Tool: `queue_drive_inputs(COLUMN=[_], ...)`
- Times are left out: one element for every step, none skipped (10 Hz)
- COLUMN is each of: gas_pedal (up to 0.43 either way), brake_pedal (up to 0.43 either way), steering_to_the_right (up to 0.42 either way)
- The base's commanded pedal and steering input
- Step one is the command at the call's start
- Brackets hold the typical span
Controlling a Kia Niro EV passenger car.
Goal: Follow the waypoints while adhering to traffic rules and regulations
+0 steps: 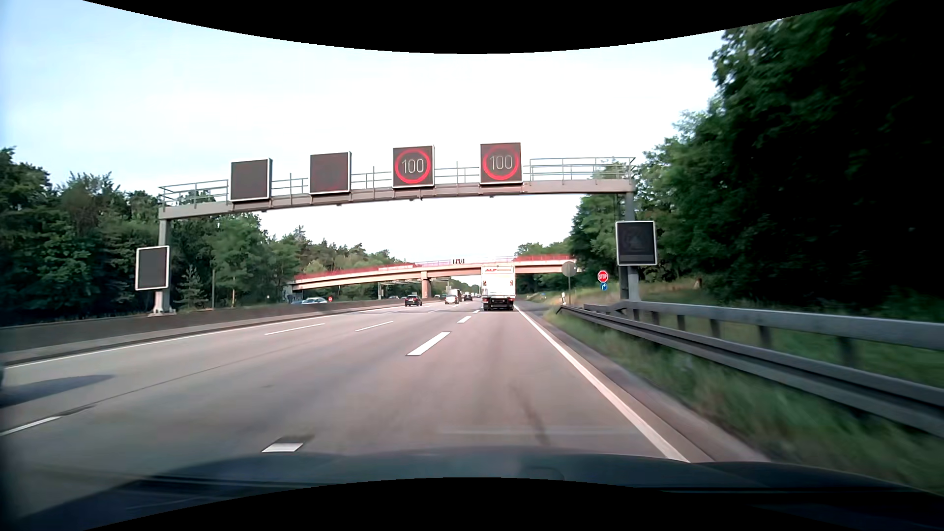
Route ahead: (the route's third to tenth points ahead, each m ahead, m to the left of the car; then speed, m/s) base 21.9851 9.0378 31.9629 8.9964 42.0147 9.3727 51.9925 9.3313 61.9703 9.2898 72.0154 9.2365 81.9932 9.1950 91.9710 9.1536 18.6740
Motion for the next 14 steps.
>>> queue_drive_inputs(gas_pedal=[0.11,0.11,0.11,0.11,0.11,0.11,0.11,0.11,0.11,0.11,0.11,0.11,0.11,0.11], brake_pedal=[0.0,0.0,0.0,0.0,0.0,0.0,0.0,0.0,0.0,0.0,0.0,0.0,0.0,0.0], steering_to_the_right=[-0.005,-0.005,-0.005,-0.005,-0.005,-0.004,-0.004,-0.004,-0.004,-0.004,-0.004,-0.004,-0.004,-0.004])
